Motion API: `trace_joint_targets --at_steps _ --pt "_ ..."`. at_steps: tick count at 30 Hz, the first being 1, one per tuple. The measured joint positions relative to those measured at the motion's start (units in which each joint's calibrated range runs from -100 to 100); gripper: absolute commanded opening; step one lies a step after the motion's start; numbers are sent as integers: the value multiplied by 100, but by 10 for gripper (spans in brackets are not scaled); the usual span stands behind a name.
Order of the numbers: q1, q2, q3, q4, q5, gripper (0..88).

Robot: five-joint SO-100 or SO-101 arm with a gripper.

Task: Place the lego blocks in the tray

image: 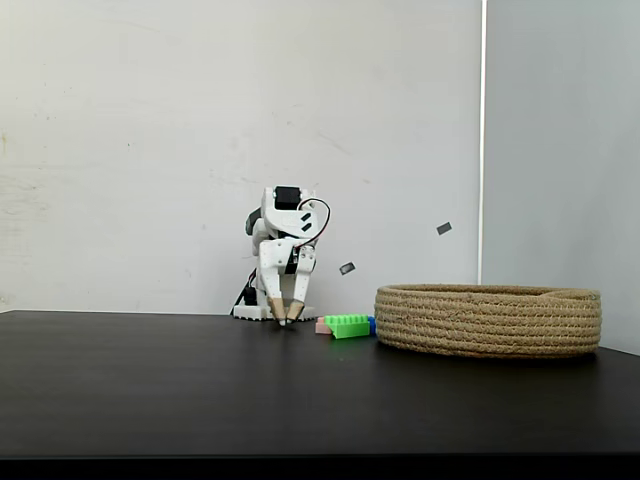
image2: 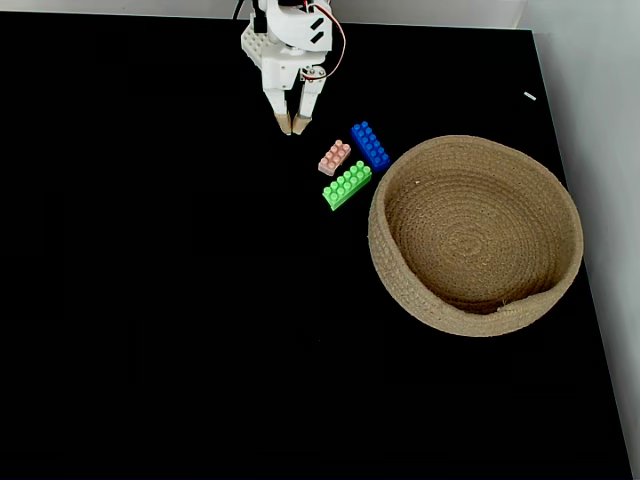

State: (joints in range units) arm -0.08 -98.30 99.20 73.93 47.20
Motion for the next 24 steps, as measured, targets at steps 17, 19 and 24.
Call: trace_joint_targets --at_steps 17,19,24 --pt "0 0 0 0 -98 0" --pt "0 0 0 0 -151 0" --pt "-33 0 0 0 -161 0"
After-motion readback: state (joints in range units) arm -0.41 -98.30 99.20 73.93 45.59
